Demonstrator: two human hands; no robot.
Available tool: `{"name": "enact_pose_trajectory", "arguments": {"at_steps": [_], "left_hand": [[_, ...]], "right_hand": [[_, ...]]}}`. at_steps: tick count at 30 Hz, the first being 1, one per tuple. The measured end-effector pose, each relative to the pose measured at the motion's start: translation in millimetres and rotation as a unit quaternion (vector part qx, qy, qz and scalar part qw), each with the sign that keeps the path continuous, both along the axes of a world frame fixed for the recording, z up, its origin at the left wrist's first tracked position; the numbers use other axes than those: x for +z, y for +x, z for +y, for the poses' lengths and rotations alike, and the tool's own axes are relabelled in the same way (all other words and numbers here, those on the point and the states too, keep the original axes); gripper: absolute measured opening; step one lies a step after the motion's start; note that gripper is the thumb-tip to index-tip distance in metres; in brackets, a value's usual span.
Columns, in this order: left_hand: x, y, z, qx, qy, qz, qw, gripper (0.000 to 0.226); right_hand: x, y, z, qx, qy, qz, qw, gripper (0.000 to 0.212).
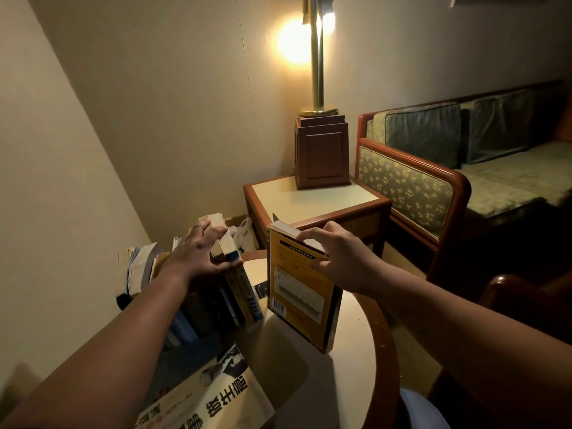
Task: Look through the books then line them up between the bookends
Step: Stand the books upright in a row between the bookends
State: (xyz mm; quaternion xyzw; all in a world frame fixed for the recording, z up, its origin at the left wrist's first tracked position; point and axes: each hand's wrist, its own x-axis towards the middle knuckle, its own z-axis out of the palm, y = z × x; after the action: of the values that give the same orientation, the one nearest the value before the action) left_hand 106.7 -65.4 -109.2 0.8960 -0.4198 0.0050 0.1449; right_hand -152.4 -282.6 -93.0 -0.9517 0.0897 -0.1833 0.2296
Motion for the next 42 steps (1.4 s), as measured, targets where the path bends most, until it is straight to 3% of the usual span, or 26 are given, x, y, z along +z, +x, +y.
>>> {"name": "enact_pose_trajectory", "arguments": {"at_steps": [8, 14, 17, 24, 33, 42], "left_hand": [[3, -3, 0, -0.001, 0.004, 0.003, 1.000, 0.112], [4, -6, -1, 0.004, 0.012, 0.001, 1.000, 0.099], [5, -4, 0, 0.005, 0.019, 0.003, 1.000, 0.109], [4, -4, -1, -0.001, 0.015, -0.005, 1.000, 0.096], [2, 1, -1, 0.003, 0.019, 0.010, 1.000, 0.099], [4, -3, -1, 0.004, 0.017, 0.008, 1.000, 0.115]], "right_hand": [[-5, 9, 22, -0.002, -0.077, 0.048, 0.996, 0.057], [14, 17, 32, 0.054, 0.000, 0.139, 0.989, 0.058], [17, 20, 33, 0.057, 0.004, 0.110, 0.992, 0.052], [24, 42, 28, -0.004, -0.013, 0.026, 1.000, 0.044], [34, 108, 46, -0.021, -0.012, -0.006, 1.000, 0.053], [8, 167, 53, -0.062, 0.044, -0.014, 0.997, 0.035]]}}
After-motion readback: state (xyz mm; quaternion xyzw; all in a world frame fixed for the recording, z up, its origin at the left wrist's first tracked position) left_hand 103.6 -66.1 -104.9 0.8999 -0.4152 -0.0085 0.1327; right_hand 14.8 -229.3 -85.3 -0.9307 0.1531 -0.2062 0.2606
